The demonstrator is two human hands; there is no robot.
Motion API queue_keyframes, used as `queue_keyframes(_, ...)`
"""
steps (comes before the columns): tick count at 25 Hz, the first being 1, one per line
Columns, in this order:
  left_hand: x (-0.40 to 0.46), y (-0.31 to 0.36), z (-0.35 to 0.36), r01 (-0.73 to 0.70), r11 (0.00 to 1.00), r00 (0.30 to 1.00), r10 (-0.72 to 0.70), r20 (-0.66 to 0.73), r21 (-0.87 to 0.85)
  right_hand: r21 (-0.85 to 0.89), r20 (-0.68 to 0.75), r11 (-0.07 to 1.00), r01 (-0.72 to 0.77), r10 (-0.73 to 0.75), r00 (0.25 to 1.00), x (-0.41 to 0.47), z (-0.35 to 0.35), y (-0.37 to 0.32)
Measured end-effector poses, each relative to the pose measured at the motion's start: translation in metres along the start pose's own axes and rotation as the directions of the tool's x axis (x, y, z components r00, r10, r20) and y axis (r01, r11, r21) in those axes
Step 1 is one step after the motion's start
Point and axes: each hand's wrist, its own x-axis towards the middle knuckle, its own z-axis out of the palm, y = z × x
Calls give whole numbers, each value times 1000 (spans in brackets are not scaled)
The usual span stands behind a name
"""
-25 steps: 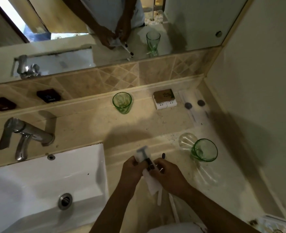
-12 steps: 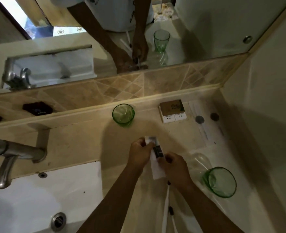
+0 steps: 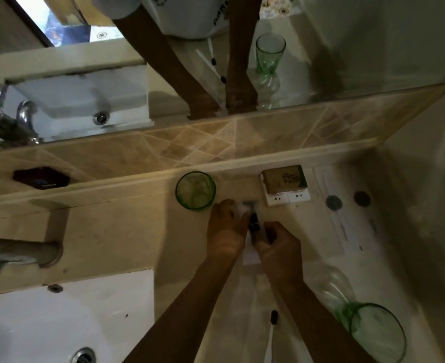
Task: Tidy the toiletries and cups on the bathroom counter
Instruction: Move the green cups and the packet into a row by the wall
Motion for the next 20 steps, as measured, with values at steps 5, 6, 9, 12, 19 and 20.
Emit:
queue_keyframes(5, -24, -32, 7, -371, 881, 921, 390, -7, 292, -126, -34, 978, 168, -173, 984, -4, 5, 11)
queue_keyframes(6, -24, -37, 7, -420, 845, 896, 445, 3, 331, -167, -28, 966, 200, -207, 978, -5, 5, 14)
queue_keyframes(9, -25, -42, 6, -524, 748, 832, 552, 56, 407, -259, 45, 929, 262, -260, 965, -7, 9, 19)
queue_keyframes(12, -25, -43, 1, -518, 755, 845, 525, 102, 403, -377, 42, 886, 271, -276, 960, -6, 10, 20)
queue_keyframes(19, -44, -66, -3, -674, 629, 693, 720, 37, 387, -392, 66, 875, 284, -282, 957, -16, 1, 14)
queue_keyframes(20, -45, -70, -2, -698, 604, 671, 739, 57, 385, -423, 100, 854, 303, -288, 952, -18, 2, 15)
